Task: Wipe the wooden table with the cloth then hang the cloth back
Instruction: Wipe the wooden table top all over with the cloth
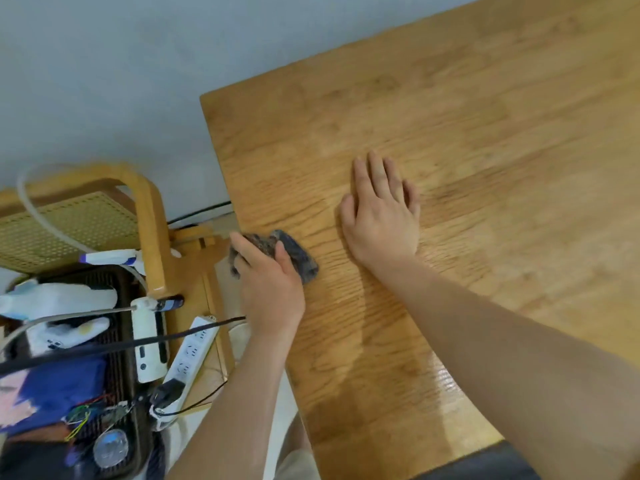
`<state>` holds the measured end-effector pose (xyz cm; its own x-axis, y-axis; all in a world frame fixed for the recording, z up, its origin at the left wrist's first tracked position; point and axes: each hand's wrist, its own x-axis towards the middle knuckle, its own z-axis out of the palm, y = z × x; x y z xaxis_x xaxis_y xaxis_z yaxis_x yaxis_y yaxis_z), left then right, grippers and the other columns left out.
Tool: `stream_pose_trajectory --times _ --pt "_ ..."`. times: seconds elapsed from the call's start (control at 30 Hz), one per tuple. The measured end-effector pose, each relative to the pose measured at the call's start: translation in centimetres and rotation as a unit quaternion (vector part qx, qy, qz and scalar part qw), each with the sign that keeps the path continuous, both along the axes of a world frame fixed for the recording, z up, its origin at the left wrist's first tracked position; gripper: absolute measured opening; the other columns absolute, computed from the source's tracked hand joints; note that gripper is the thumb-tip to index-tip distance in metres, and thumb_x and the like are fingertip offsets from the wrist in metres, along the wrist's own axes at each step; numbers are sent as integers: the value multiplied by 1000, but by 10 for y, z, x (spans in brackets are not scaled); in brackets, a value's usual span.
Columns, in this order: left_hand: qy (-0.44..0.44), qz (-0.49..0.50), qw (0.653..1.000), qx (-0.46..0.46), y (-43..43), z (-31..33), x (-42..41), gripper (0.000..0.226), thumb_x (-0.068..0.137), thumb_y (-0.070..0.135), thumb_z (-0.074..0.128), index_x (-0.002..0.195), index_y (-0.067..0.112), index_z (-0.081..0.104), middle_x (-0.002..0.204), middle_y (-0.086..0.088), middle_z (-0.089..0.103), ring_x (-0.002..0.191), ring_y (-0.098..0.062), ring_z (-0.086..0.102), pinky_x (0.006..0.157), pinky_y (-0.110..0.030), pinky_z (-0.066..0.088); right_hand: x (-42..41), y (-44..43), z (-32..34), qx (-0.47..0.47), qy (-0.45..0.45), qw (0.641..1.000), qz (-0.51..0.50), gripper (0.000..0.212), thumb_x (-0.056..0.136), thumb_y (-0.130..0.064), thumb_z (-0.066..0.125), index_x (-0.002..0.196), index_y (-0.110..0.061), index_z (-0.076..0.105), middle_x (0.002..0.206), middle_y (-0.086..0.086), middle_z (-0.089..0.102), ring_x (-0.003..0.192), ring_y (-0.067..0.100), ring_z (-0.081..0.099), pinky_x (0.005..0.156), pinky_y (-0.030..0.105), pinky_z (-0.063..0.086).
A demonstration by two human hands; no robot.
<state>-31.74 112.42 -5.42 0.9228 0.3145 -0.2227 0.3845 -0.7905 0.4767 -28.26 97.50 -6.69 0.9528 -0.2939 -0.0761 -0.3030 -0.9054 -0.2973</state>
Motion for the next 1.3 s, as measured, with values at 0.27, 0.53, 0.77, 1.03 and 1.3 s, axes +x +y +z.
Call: stream_pose_trajectory --times 0.27,0.53,0.77,1.03,1.3 --pt "3 94 995 41 4 -11 187 58 100 40 26 147 7 17 144 -17 39 118 -39 51 86 -47 43 4 4 4 -10 17 1000 -3 58 96 -41 25 153 -29 22 162 -7 13 150 11 4 118 38 1" --pt "9 97 995 11 6 -5 275 44 100 40 24 134 15 35 137 -10 46 121 -32 49 89 -42 39 11 0 3 -34 18 999 -16 58 93 -41 33 150 -29 31 160 -7 22 149 12 12 116 37 5" --pt "-15 72 997 7 6 -6 177 55 100 40 26 147 12 16 138 -13 47 106 -37 58 68 -39 41 8 2 4 -40 19 999 -21 59 92 -42 32 150 -30 30 160 -8 23 148 12 14 116 38 5" --pt "23 27 998 49 0 -3 55 63 99 41 27 150 7 10 133 -18 51 90 -37 62 55 -31 34 5 3 1 -43 26 999 -13 57 97 -39 34 152 -27 27 161 -6 19 149 15 10 117 41 8" --pt "53 90 994 5 -8 31 14 58 99 23 38 151 21 11 128 -12 54 98 -31 60 69 -35 45 -1 -1 10 24 38 999 17 55 99 -39 31 152 -28 24 162 -9 14 149 12 4 118 41 5"
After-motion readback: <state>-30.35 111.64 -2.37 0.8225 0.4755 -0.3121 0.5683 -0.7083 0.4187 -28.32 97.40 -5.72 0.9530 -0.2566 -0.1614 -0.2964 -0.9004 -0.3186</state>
